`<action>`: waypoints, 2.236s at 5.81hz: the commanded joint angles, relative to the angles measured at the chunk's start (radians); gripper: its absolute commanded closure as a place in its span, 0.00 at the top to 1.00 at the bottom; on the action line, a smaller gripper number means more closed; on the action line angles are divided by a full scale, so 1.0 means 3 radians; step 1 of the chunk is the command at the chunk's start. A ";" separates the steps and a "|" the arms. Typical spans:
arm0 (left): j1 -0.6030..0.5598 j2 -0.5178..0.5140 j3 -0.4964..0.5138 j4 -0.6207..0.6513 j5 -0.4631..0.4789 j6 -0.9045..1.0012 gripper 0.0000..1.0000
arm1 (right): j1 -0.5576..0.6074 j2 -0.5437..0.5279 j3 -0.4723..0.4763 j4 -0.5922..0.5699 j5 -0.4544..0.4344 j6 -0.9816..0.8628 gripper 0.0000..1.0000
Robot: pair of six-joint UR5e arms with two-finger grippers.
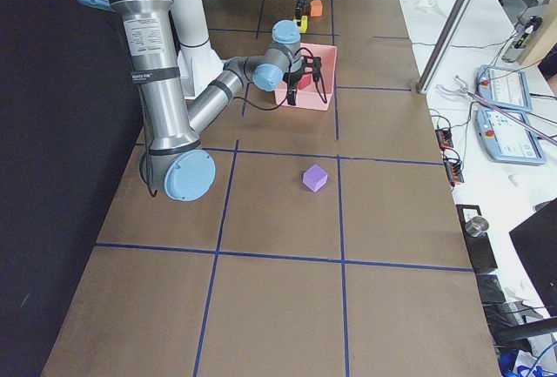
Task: Place blocks into pink bin with both arms
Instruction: 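Grasp the yellow-green cube with left gripper while right gripper reaches toward purple cube, then lower yellow-green cube into bin with left gripper while right gripper grasps purple cube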
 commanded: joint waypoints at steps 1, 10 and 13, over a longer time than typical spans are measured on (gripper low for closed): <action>-0.0009 -0.0536 -0.0280 0.0301 -0.0034 -0.0616 0.07 | 0.0460 -0.0370 -0.0011 -0.0009 0.0323 -0.0500 1.00; 0.0733 -0.1429 0.0629 0.0622 0.0947 -0.1028 1.00 | 0.0918 -0.0224 -0.1360 0.0461 0.0534 -0.2940 1.00; 0.0728 -0.1404 0.0593 0.0606 0.0948 -0.1074 1.00 | 0.0754 -0.0203 -0.1361 0.0436 0.0382 -0.4209 1.00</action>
